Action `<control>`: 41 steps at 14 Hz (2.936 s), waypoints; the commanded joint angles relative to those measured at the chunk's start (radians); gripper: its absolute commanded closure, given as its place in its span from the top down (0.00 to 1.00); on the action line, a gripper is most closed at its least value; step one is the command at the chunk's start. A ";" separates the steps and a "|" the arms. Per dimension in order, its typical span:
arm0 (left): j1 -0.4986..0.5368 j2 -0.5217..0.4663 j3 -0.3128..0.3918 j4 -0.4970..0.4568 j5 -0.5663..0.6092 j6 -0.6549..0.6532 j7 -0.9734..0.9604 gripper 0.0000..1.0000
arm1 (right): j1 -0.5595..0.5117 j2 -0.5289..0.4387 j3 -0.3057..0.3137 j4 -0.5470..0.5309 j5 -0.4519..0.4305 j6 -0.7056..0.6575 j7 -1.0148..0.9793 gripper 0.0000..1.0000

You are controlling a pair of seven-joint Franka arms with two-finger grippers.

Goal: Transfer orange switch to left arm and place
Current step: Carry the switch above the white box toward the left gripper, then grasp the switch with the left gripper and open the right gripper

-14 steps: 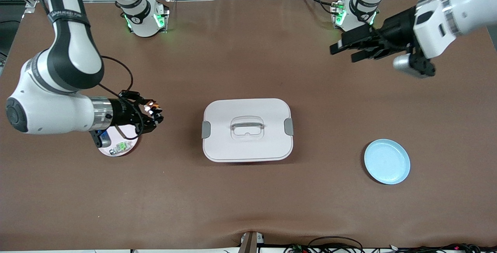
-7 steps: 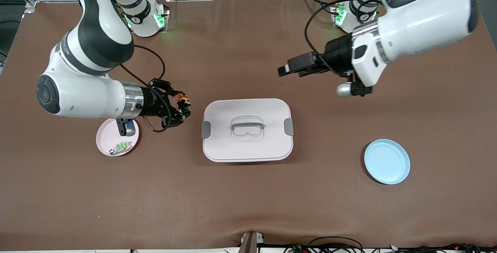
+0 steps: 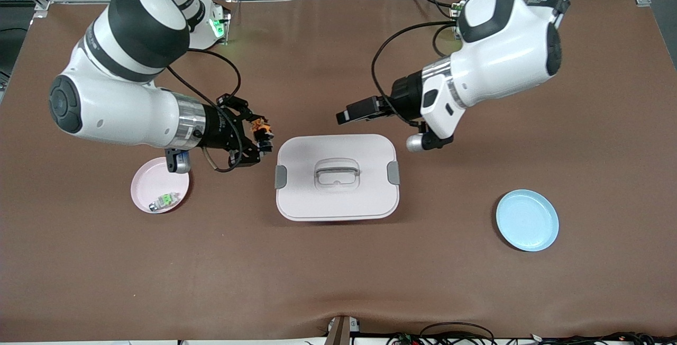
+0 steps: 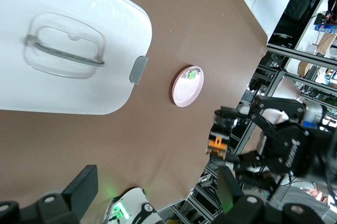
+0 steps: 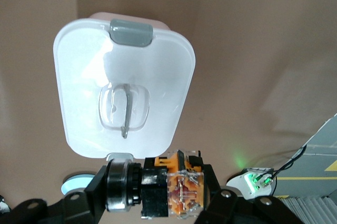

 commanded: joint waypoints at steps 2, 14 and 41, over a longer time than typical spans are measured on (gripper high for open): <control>-0.049 0.038 0.000 0.018 -0.038 0.061 -0.017 1.00 | 0.037 0.044 -0.009 0.096 0.024 -0.006 0.102 0.00; -0.124 0.099 0.000 0.018 -0.070 0.193 -0.008 1.00 | 0.112 0.161 -0.006 0.231 0.028 0.031 0.234 0.00; -0.127 0.122 0.001 0.028 -0.059 0.241 0.031 0.00 | 0.112 0.199 -0.005 0.284 0.056 0.054 0.269 1.00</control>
